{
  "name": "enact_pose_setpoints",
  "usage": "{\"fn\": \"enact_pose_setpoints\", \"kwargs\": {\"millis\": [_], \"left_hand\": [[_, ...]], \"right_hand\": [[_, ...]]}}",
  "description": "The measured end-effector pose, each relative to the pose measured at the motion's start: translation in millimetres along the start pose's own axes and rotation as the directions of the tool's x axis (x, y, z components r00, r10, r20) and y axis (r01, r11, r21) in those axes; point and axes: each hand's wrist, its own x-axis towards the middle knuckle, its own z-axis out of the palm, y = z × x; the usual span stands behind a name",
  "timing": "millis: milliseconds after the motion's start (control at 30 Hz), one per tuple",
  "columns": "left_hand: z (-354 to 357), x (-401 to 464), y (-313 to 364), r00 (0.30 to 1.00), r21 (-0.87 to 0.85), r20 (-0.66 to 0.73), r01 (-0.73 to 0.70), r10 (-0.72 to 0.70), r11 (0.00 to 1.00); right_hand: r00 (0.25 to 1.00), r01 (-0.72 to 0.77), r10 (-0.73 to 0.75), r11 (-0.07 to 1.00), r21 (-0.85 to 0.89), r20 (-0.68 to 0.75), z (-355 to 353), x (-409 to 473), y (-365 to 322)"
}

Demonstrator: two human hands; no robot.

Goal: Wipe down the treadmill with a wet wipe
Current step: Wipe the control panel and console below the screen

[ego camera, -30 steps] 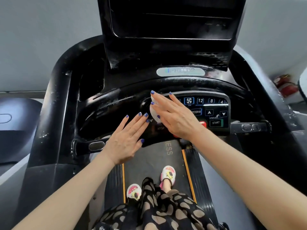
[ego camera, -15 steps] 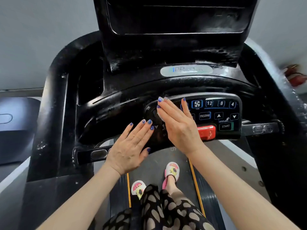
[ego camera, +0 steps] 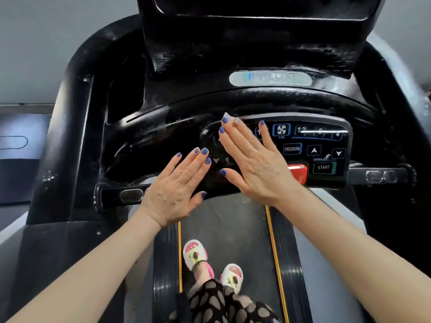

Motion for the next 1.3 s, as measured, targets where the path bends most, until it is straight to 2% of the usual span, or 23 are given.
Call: {"fn": "enact_pose_setpoints", "kwargs": {"millis": [100,200,333,433,567,667,767,867,967,1067,1167,1233,1300], "left_hand": [[0,2,2,1.0,0.035,0.009,-0.001,0.001,0.999],[-1,4,3,1.0,0.064,-0.006,0.009,-0.009,0.998],[1,3,4,1.0,0.083,-0.023,0.014,-0.012,0.996],[1,2,4,1.0,0.107,-0.031,0.002,0.001,0.994],[0,3,6,1.0,0.144,0.016,0.013,-0.016,0.99],[1,3,6,0.999,0.168,0.041,0.011,-0.018,0.986],[0,2,4,0.999,0.179,0.041,0.01,-0.017,0.984],[0,3,5,1.0,0.165,0.028,0.007,-0.011,0.986],[0,3,4,0.999,0.163,0.04,0.006,-0.013,0.987],[1,2,5,0.999,0.144,0.035,0.004,-0.009,0.99],[1,2,4,1.0,0.12,0.011,0.004,-0.005,0.993],[0,2,4,1.0,0.12,0.001,0.002,-0.002,0.993],[1,2,4,1.0,0.119,-0.008,0.003,-0.002,0.993]], "right_hand": [[0.99,0.114,-0.105,0.989,-0.098,0.095,-8,-17,39],[0.992,0.044,-0.033,0.995,-0.09,0.121,-12,-33,55],[0.998,-0.001,0.003,1.0,-0.023,0.06,-7,-32,27],[0.991,0.122,-0.121,0.992,-0.024,0.059,-3,-31,17],[0.934,0.336,-0.326,0.94,-0.051,0.145,-12,-39,63],[0.911,0.389,-0.374,0.919,-0.06,0.174,-17,-40,82],[0.894,0.434,-0.422,0.899,-0.058,0.148,-13,-27,61],[0.883,0.45,-0.433,0.89,-0.072,0.18,-17,-21,66],[0.942,0.316,-0.3,0.944,-0.092,0.153,-22,-29,69],[0.997,0.045,-0.043,0.998,-0.034,0.061,-9,-45,19],[0.979,-0.205,0.205,0.977,0.05,0.014,13,-47,-32],[0.959,-0.282,0.284,0.956,0.079,-0.009,22,-48,-47],[0.967,-0.252,0.253,0.965,0.068,-0.013,26,-53,-51]]}}
